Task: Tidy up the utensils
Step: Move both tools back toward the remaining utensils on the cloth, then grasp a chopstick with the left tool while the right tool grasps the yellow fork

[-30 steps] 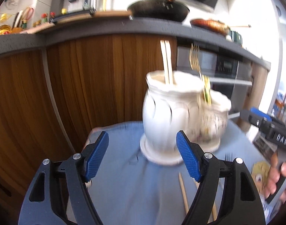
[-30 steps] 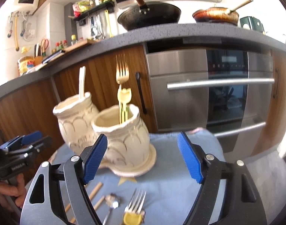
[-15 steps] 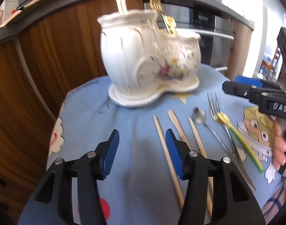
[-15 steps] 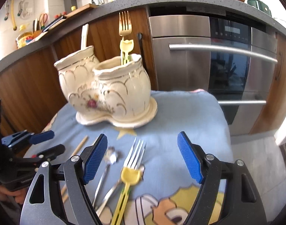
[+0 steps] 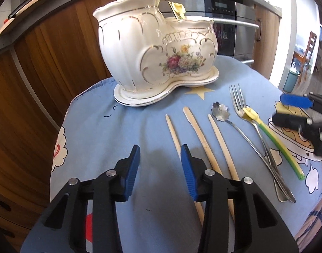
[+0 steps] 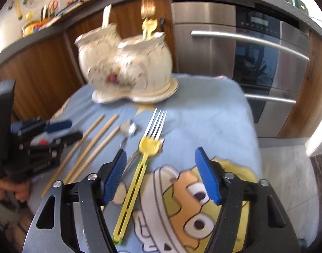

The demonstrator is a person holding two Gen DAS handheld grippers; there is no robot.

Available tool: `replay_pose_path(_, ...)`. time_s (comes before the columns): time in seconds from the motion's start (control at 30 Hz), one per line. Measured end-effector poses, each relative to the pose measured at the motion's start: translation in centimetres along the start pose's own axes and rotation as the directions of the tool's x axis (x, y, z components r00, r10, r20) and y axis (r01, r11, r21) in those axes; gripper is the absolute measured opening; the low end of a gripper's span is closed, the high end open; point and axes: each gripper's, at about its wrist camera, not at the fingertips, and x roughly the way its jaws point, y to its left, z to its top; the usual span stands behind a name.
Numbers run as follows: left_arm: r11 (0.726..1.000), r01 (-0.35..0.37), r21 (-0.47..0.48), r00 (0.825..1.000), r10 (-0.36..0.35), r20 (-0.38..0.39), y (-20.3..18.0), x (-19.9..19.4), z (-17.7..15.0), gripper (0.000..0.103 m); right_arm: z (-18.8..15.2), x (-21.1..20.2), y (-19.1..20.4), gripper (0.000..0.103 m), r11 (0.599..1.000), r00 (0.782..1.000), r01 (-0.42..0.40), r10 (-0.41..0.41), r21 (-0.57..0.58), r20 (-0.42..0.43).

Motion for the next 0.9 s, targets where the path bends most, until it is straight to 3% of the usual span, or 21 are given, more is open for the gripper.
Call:
replay_pose_path(0.03, 1.0, 0.0, 0.001, 1.0, 0.0, -0.001, 0.0, 0.0, 0.0, 0.039, -0.3, 0.2, 0.2, 0.054, 1.0, 1.0, -0.006, 0.006, -0.011, -0.017)
replay_pose_path(0.17, 1.0, 0.004, 0.008, 1.0, -0.004, -0.001, -0.1, 0.0, 0.0, 0.038, -1.1, 1.2, 0.9, 0.045, 0.999, 0.997, -0.016, 0.013, -0.045, -0.077)
replay_pose_path(0.3, 1.0, 0.007, 0.015, 1.0, -0.007, 0.0, -0.1, -0.1, 0.0, 0.038, -1.0, 1.4, 1.4, 0.04, 0.997, 0.996, 0.001, -0.008, -0.078, -0.091)
replay_pose_path(0.37, 1.0, 0.01, 0.014, 1.0, -0.01, 0.0, -0.2, -0.1, 0.0, 0.037, -0.9, 1.6, 1.3, 0.029, 0.996, 0.995, 0.006, -0.014, -0.086, -0.098)
replay_pose_path(0.47, 1.0, 0.017, 0.017, 1.0, -0.017, 0.0, -0.2, -0.1, 0.0, 0.035, -0.5, 1.7, 0.9, 0.023, 0.996, 0.993, -0.002, -0.008, -0.086, -0.117)
replay_pose_path(0.73, 0.999, 0.037, 0.031, 0.999, -0.037, -0.003, -0.5, -0.3, -0.2, 0.029, 0.7, 2.3, -0.1, 0.022, 0.991, 0.981, -0.013, -0.013, -0.132, -0.193)
replay_pose_path(0.9, 0.995, 0.087, 0.039, 0.995, -0.085, -0.052, -0.8, 0.2, -0.2, 0.024, 1.7, 2.9, -0.2, 0.022, 0.984, 0.959, -0.059, 0.008, -0.171, -0.283)
